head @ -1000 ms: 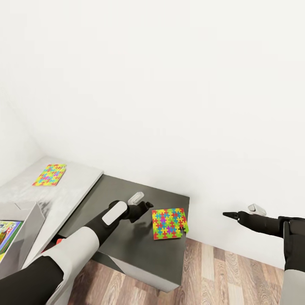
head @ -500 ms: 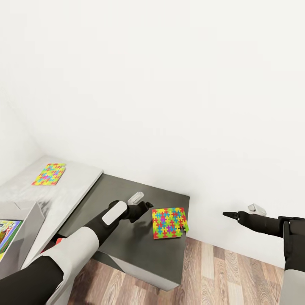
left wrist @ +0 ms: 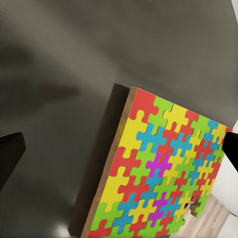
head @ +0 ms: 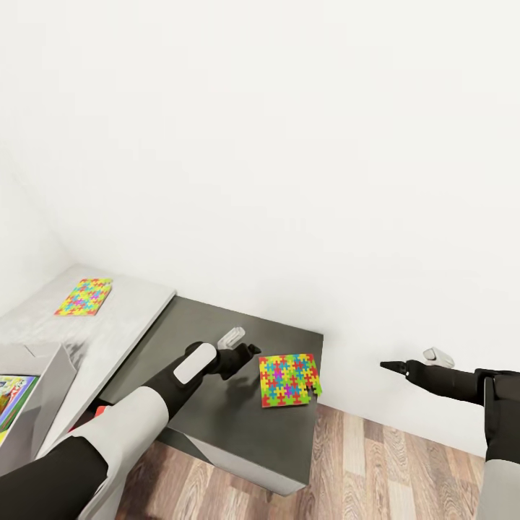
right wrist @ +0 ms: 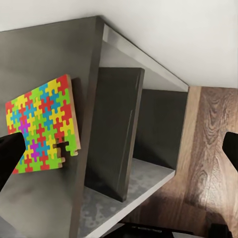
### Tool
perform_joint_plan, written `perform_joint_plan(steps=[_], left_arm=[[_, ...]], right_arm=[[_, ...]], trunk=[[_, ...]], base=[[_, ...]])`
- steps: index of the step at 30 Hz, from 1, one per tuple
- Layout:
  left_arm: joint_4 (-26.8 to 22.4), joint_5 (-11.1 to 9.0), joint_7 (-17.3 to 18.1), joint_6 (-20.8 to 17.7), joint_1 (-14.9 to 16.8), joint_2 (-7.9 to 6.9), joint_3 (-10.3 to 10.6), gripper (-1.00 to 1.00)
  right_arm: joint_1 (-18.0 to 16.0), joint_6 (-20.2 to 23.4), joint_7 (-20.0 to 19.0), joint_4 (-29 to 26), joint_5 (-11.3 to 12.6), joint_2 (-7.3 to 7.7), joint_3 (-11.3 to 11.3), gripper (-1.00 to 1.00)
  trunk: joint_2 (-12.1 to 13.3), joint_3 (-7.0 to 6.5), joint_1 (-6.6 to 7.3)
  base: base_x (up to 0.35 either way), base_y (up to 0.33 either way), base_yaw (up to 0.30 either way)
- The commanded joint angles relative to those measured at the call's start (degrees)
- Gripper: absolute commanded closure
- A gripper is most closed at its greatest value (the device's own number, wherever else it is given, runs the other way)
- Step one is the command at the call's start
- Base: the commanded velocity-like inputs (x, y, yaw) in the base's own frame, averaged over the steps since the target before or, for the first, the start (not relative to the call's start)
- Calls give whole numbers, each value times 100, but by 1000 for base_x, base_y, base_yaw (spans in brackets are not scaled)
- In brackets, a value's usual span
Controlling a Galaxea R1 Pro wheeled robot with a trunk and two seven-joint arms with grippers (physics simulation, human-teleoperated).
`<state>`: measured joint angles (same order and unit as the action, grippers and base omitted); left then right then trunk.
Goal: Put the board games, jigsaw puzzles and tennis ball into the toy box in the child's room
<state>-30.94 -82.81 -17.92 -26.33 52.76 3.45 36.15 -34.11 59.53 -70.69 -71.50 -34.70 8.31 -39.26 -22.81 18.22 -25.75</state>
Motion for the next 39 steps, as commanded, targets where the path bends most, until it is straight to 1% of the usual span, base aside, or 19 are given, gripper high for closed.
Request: perform_joint_plan(steps=[1, 6, 15, 20, 39], left_arm=[[-9, -60, -49, 5, 6, -5, 24, -100], [-9, -60, -49, 5, 6, -9, 24, -100], [-9, -60, -49, 8, 6, -11, 24, -100], [-9, -60, -47, 11, 6, -11, 24, -100], [-9, -60, -47, 7, 6, -3, 26, -100]], right_arm=[[-7, 38, -58, -4, -54, 0, -7, -100], [-7, 37, -59, -4, -55, 3, -6, -100], [-7, 40, -64, -4, -50, 4, -7, -100], [-9, 41, -66, -4, -48, 4, -9, -100], [-7, 41, -68, -4, -54, 4, -8, -100]], trunk=[[-11, 11, -3], [-11, 11, -3], [-11, 11, -3], [-11, 11, -3], [-11, 11, -3]], base=[[0, 0, 0], [0, 0, -45], [0, 0, -192], [0, 0, -106], [0, 0, -17]])
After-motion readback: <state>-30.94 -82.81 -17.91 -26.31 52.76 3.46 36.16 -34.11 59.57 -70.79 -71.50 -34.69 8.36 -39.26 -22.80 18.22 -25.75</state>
